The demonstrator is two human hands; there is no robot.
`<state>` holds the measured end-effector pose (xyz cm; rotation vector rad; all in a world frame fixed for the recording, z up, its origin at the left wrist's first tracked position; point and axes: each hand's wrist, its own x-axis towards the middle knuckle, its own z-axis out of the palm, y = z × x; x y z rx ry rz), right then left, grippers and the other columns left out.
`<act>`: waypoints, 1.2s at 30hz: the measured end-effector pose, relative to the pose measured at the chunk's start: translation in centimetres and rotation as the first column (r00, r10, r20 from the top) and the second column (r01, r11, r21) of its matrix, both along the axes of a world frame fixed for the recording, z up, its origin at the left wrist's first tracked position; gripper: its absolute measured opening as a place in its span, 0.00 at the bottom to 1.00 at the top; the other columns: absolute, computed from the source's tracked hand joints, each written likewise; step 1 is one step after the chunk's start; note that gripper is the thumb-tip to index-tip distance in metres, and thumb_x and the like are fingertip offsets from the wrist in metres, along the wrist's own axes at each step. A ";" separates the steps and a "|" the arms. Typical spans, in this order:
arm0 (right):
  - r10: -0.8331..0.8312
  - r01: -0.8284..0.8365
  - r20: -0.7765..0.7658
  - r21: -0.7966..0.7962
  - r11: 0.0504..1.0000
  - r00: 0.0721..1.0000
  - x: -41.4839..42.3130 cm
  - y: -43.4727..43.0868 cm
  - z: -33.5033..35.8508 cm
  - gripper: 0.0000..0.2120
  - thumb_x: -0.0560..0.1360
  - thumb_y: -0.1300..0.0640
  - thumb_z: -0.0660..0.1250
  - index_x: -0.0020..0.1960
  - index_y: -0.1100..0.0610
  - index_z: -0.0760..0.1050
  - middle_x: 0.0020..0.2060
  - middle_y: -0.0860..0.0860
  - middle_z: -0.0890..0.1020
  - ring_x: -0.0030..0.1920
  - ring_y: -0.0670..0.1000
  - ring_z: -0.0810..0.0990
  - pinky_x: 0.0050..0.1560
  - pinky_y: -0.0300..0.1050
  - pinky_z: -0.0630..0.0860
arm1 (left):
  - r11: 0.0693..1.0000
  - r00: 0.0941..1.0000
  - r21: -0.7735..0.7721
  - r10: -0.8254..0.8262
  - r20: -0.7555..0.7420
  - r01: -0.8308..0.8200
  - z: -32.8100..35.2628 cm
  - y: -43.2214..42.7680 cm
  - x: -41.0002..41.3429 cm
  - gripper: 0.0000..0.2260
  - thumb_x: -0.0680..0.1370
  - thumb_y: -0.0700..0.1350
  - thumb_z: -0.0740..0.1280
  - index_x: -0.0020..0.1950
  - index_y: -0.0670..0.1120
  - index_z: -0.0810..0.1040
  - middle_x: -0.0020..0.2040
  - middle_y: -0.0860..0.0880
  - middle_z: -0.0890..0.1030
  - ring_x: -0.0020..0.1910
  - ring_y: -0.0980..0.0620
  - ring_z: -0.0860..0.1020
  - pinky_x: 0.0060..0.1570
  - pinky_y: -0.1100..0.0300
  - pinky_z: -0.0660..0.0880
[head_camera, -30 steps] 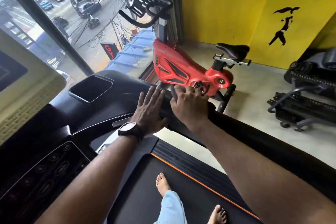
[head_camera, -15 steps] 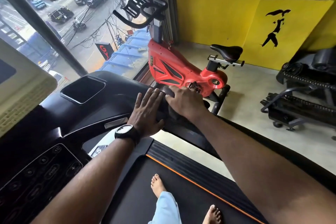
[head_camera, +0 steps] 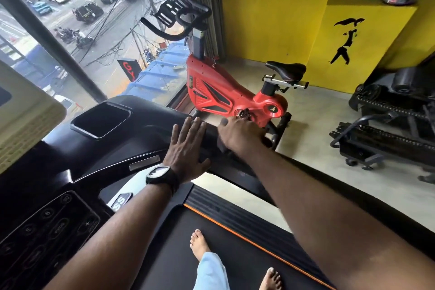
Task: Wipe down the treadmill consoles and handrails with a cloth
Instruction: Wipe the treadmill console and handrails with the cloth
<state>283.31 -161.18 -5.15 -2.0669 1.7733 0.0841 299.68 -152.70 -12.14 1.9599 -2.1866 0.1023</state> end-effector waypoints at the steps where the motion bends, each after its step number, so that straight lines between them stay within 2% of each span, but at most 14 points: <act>1: 0.049 -0.054 -0.038 -0.134 0.989 0.998 0.3 1.6 -0.3 0.24 0.83 0.44 0.51 0.70 0.55 0.73 0.64 0.62 0.78 0.64 0.64 0.76 0.62 0.60 0.72 | 1.000 1.000 -0.020 -0.005 -0.003 0.005 -0.2 0.1 0.1 0.48 0.66 0.61 0.69 0.81 0.44 0.57 0.81 0.43 0.57 0.81 0.43 0.49 0.77 0.36 0.49; 2: 0.098 -0.114 -0.078 -0.251 0.961 0.992 0.2 3.4 -0.6 0.23 0.82 0.43 0.54 0.70 0.53 0.73 0.62 0.61 0.79 0.62 0.64 0.77 0.58 0.59 0.72 | 0.999 1.000 -0.039 -0.007 -0.014 0.007 -0.5 0.0 0.0 0.48 0.66 0.61 0.70 0.81 0.44 0.57 0.81 0.43 0.57 0.81 0.43 0.50 0.76 0.35 0.50; 5: 0.235 -0.238 -0.044 -0.289 0.928 0.971 -0.6 4.3 -1.4 0.23 0.79 0.41 0.58 0.71 0.48 0.72 0.60 0.59 0.80 0.59 0.63 0.78 0.56 0.59 0.73 | 0.998 0.999 -0.055 0.008 -0.034 -0.010 -0.5 0.0 -0.2 0.47 0.66 0.61 0.68 0.80 0.43 0.59 0.80 0.43 0.59 0.81 0.42 0.52 0.76 0.35 0.51; 8: 0.094 -0.092 0.091 -0.035 0.995 0.991 -0.6 0.0 -0.8 0.25 0.82 0.40 0.51 0.73 0.48 0.71 0.66 0.61 0.78 0.65 0.64 0.76 0.63 0.60 0.72 | 0.999 0.999 -0.018 0.027 -0.026 -0.027 0.2 0.0 -0.6 0.45 0.66 0.61 0.67 0.79 0.43 0.61 0.80 0.43 0.60 0.80 0.43 0.53 0.76 0.35 0.51; 10: -0.003 0.001 0.055 0.034 0.999 0.998 -0.2 -0.5 -0.6 0.26 0.83 0.41 0.48 0.74 0.51 0.70 0.67 0.62 0.77 0.67 0.65 0.74 0.65 0.62 0.71 | 1.000 1.000 0.002 0.018 -0.017 -0.018 0.5 0.0 -0.8 0.44 0.67 0.61 0.67 0.79 0.44 0.61 0.80 0.45 0.60 0.81 0.45 0.52 0.76 0.34 0.50; 13: 0.083 -0.109 -0.107 -0.268 0.957 0.991 0.2 3.8 -1.2 0.22 0.81 0.43 0.54 0.70 0.52 0.72 0.62 0.60 0.79 0.61 0.64 0.77 0.57 0.60 0.72 | 1.000 0.999 0.011 0.021 -0.039 -0.021 0.4 0.0 -0.9 0.44 0.69 0.60 0.70 0.80 0.45 0.59 0.81 0.47 0.58 0.81 0.47 0.50 0.76 0.34 0.48; 15: 0.176 -0.199 -0.101 -0.318 0.927 0.979 -0.4 5.1 -1.5 0.23 0.81 0.40 0.56 0.70 0.49 0.72 0.60 0.59 0.80 0.60 0.63 0.78 0.56 0.60 0.72 | 1.000 0.999 -0.005 0.018 -0.044 -0.018 0.2 0.0 -0.9 0.44 0.69 0.60 0.72 0.80 0.45 0.59 0.81 0.47 0.58 0.81 0.47 0.51 0.75 0.33 0.49; 18: 0.149 -0.134 0.083 -0.163 0.977 0.985 -1.0 1.5 -0.9 0.26 0.82 0.36 0.52 0.72 0.47 0.73 0.64 0.59 0.79 0.64 0.63 0.77 0.60 0.59 0.73 | 1.000 0.999 0.005 0.023 -0.033 -0.023 0.0 -0.1 -0.8 0.45 0.69 0.60 0.72 0.81 0.46 0.58 0.81 0.47 0.57 0.81 0.47 0.49 0.76 0.33 0.48; 20: 0.048 -0.045 0.104 -0.028 0.999 0.993 -0.9 -0.2 -0.7 0.26 0.83 0.39 0.49 0.72 0.50 0.72 0.66 0.60 0.78 0.66 0.63 0.76 0.62 0.58 0.71 | 1.000 0.999 -0.004 0.020 -0.027 -0.020 0.0 -0.2 -0.9 0.44 0.70 0.61 0.70 0.80 0.45 0.59 0.81 0.46 0.58 0.81 0.46 0.50 0.76 0.34 0.48; 22: 0.039 -0.036 0.026 -0.108 0.994 0.999 -0.3 1.0 -1.1 0.24 0.83 0.42 0.50 0.72 0.51 0.71 0.65 0.61 0.78 0.65 0.64 0.75 0.61 0.60 0.71 | 0.999 1.000 -0.028 0.014 -0.027 -0.014 -0.1 -0.1 -1.0 0.43 0.69 0.63 0.65 0.80 0.44 0.61 0.80 0.45 0.60 0.81 0.45 0.53 0.76 0.34 0.50; 25: 0.156 -0.172 -0.071 -0.342 0.924 0.985 -0.5 4.8 -1.8 0.23 0.80 0.42 0.57 0.73 0.49 0.69 0.61 0.60 0.79 0.59 0.64 0.77 0.55 0.60 0.72 | 0.999 0.999 -0.048 0.005 -0.041 -0.007 -0.2 -0.1 -1.1 0.43 0.69 0.63 0.64 0.79 0.44 0.61 0.80 0.45 0.61 0.81 0.44 0.53 0.76 0.35 0.51; 28: 0.214 -0.189 0.055 -0.291 0.938 0.975 -1.0 2.9 -1.8 0.22 0.80 0.41 0.59 0.73 0.43 0.69 0.63 0.57 0.79 0.62 0.63 0.76 0.58 0.60 0.73 | 1.000 1.000 -0.009 0.011 -0.028 -0.011 0.0 0.0 -1.1 0.45 0.68 0.63 0.63 0.80 0.45 0.59 0.81 0.45 0.59 0.81 0.45 0.51 0.76 0.36 0.48; 32: 0.017 -0.001 0.129 -0.120 0.993 0.992 -0.6 0.6 -1.2 0.21 0.81 0.39 0.56 0.69 0.46 0.76 0.62 0.57 0.80 0.63 0.62 0.77 0.60 0.58 0.73 | 1.000 1.000 0.003 0.005 -0.015 -0.005 0.2 0.0 -1.1 0.45 0.67 0.63 0.63 0.80 0.44 0.59 0.80 0.45 0.60 0.81 0.44 0.52 0.76 0.35 0.49; 36: 0.127 -0.130 -0.034 -0.369 0.920 0.991 -0.1 5.0 -1.7 0.17 0.79 0.43 0.60 0.63 0.47 0.78 0.56 0.58 0.82 0.56 0.62 0.79 0.54 0.58 0.72 | 0.998 0.999 -0.055 -0.005 -0.040 0.003 -0.3 0.0 -1.0 0.43 0.68 0.62 0.67 0.79 0.44 0.62 0.80 0.45 0.61 0.80 0.44 0.54 0.75 0.34 0.51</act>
